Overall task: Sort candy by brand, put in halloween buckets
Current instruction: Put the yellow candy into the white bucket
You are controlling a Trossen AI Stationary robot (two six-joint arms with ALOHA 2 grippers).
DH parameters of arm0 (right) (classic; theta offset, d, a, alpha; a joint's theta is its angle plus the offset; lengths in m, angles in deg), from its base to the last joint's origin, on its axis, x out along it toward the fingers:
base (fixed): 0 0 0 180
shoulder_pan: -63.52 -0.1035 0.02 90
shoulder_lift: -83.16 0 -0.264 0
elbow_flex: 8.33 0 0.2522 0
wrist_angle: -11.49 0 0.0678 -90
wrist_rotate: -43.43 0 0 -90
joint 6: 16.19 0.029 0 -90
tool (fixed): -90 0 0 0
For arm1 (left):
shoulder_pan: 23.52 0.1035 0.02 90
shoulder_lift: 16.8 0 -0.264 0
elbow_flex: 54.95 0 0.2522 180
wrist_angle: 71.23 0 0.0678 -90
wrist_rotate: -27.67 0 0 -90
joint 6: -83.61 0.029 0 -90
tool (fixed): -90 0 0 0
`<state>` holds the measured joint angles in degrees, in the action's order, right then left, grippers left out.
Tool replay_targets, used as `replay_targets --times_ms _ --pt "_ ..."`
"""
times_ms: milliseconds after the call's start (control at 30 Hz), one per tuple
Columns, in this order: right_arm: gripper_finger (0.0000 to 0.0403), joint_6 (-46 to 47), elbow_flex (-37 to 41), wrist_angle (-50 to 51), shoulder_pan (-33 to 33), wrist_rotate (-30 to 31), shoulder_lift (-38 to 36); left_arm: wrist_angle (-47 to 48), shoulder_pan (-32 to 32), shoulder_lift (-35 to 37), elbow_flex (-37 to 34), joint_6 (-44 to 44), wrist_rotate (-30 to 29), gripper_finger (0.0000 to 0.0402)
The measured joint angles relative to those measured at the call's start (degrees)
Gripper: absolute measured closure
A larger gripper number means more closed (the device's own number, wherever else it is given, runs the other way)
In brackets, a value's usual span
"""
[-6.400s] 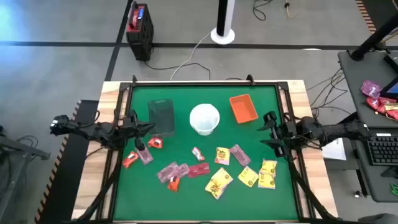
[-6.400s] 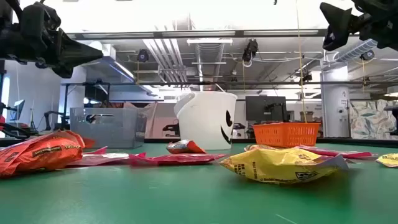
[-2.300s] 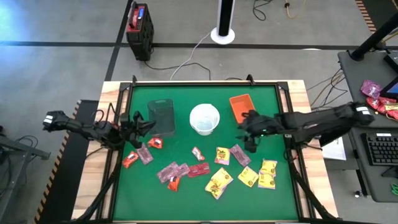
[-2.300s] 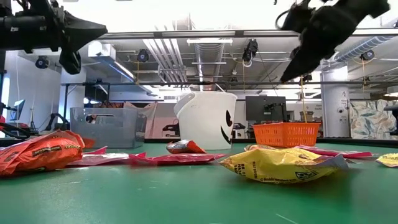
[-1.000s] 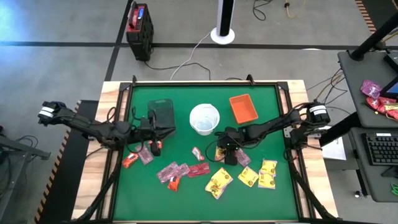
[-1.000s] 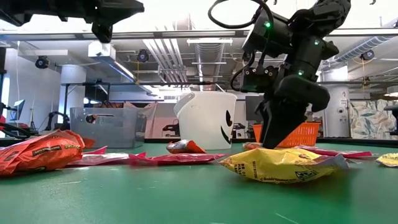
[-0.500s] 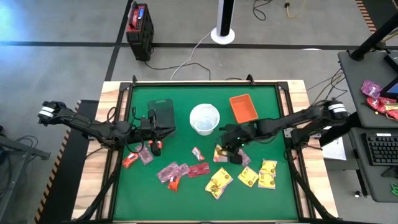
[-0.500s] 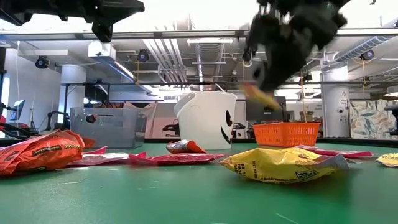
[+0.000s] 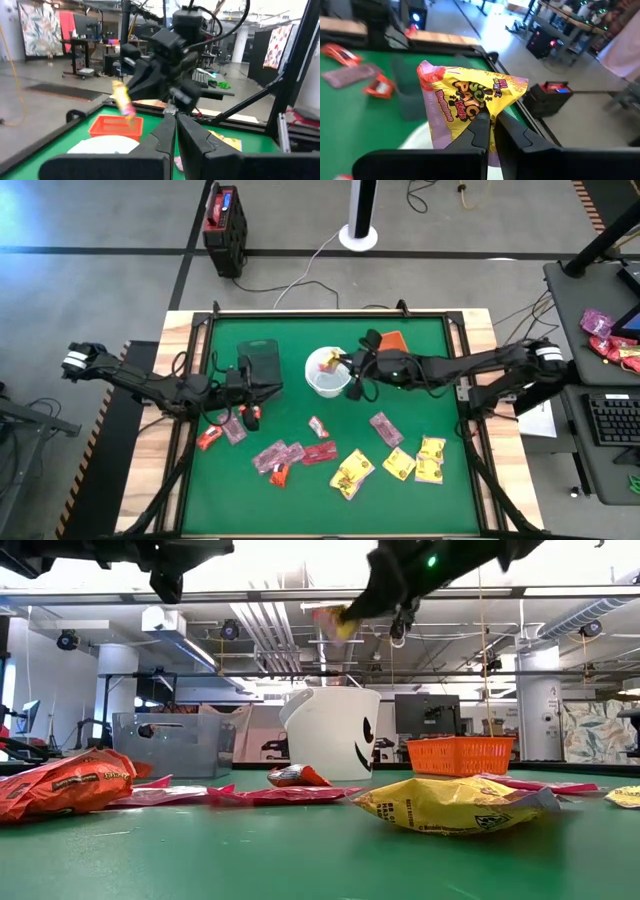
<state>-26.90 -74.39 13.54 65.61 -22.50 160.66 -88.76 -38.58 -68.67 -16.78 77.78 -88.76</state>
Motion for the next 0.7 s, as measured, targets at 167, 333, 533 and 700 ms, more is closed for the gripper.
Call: replay_targets --times_ms 167,333,533,700 --pt "0.0390 1.0 0.0 -0.9 2.6 0.0 4.7 0.2 0.0 -2.2 0.0 -2.1 0.0 0.0400" --pt "0.0390 1.2 0.0 -2.3 2.7 -0.1 5.9 -0.2 0.0 -3.9 0.0 -2.2 0.0 0.0400" --pt "0.0339 2.7 0.0 -1.8 2.8 -0.5 5.4 -1.4 0.0 -5.1 0.0 -0.7 0.0 0.0400" --pt "0.0268 4.7 0.0 -1.6 3.2 -0.5 5.4 -2.1 0.0 -5.4 0.0 -0.2 -0.1 0.0400"
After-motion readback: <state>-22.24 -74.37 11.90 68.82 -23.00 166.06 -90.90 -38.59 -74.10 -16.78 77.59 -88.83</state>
